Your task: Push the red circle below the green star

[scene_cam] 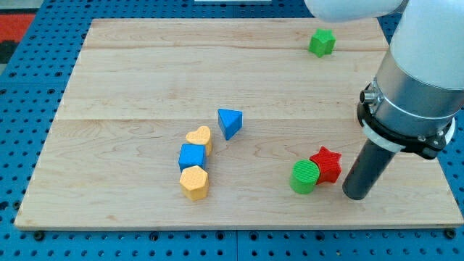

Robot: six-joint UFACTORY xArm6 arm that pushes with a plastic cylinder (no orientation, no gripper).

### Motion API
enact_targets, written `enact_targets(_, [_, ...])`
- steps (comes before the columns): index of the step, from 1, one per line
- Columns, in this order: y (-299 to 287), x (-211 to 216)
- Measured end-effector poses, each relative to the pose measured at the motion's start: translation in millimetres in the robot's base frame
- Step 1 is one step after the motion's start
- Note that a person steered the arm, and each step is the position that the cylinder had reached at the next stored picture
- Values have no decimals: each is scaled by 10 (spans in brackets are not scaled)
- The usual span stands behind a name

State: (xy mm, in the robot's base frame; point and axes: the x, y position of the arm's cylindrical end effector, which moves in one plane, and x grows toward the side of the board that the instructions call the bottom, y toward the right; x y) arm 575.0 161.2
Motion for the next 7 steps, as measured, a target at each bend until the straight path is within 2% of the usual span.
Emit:
enact_targets(2, [50,0])
enact_targets(4, [377,13])
enact_targets(5, [599,-140])
enact_targets(7, [699,-1092])
